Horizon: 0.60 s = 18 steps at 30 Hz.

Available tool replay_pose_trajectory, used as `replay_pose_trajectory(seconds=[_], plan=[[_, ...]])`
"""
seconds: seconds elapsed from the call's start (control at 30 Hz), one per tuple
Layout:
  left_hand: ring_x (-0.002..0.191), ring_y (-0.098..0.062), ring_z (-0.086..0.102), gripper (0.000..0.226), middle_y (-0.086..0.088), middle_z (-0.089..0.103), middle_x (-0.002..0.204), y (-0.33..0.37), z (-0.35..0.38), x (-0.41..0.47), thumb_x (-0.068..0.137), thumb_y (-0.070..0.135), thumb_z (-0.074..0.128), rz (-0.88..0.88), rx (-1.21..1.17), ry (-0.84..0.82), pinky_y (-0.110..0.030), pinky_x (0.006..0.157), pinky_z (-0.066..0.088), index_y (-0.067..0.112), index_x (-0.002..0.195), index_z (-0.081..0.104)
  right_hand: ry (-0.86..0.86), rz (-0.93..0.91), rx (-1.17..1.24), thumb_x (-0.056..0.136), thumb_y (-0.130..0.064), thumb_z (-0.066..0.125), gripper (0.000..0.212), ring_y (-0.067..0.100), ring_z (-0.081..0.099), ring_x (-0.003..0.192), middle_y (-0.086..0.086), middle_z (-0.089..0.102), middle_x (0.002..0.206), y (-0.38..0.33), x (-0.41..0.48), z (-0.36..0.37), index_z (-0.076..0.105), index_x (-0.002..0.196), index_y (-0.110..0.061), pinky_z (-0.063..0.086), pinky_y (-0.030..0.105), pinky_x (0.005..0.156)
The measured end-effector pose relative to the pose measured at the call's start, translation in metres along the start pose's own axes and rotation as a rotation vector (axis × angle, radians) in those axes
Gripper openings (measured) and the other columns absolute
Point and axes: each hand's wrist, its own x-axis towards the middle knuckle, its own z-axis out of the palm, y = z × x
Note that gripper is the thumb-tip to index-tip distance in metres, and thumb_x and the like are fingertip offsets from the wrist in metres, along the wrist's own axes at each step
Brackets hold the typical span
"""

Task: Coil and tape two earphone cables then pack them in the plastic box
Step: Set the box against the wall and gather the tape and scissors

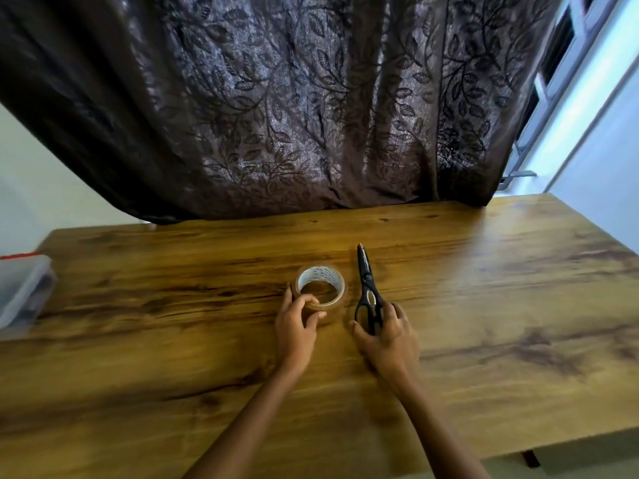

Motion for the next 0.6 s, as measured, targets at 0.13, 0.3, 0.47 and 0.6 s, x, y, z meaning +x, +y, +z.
replay_pose_trajectory(seconds=[0.13,0.3,0.47,0.6], plan=[[0.134,-0.028,0.037,0.017,-0.012,0.042,0.143,-0.028,-0.056,-0.008,0.080,0.011,0.067,0.008,-0.036,0.149,-0.033,0.102,0.039,0.015,0.097,0.063,-0.053,-0.095,0.008,0.077,-0.053,0.064,0.063,0.016,0.058,0.100,-0.002,0.051,0.126,-0.051,-0.026,0.018,0.047,0.126,-0.018,0.051,0.026,0.076],[0.122,-0.024,0.048,0.020,-0.011,0.050,0.133,-0.068,-0.144,-0.024,0.082,0.012,0.066,-0.048,-0.065,0.316,-0.030,0.094,0.044,0.013,0.101,0.062,-0.185,-0.221,0.026,0.080,-0.054,0.061,0.069,0.016,0.058,0.108,0.002,0.042,0.141,-0.117,-0.070,0.057,0.040,0.135,-0.018,0.051,0.025,0.083],[0.098,-0.020,0.059,0.018,-0.008,0.063,0.107,-0.115,-0.232,-0.049,0.081,0.010,0.067,-0.120,-0.014,0.468,-0.028,0.080,0.043,0.012,0.098,0.063,-0.282,-0.312,0.030,0.077,-0.059,0.060,0.067,0.015,0.059,0.106,-0.002,0.050,0.130,-0.178,-0.120,0.105,0.045,0.130,-0.019,0.055,0.028,0.080],[0.110,-0.034,0.055,0.017,-0.018,0.058,0.120,-0.157,-0.290,-0.069,0.081,0.011,0.066,-0.227,0.016,0.617,-0.042,0.091,0.046,0.011,0.098,0.063,-0.367,-0.346,0.008,0.075,-0.065,0.056,0.072,0.016,0.059,0.108,-0.001,0.049,0.133,-0.215,-0.164,0.146,0.044,0.130,-0.022,0.056,0.032,0.079]])
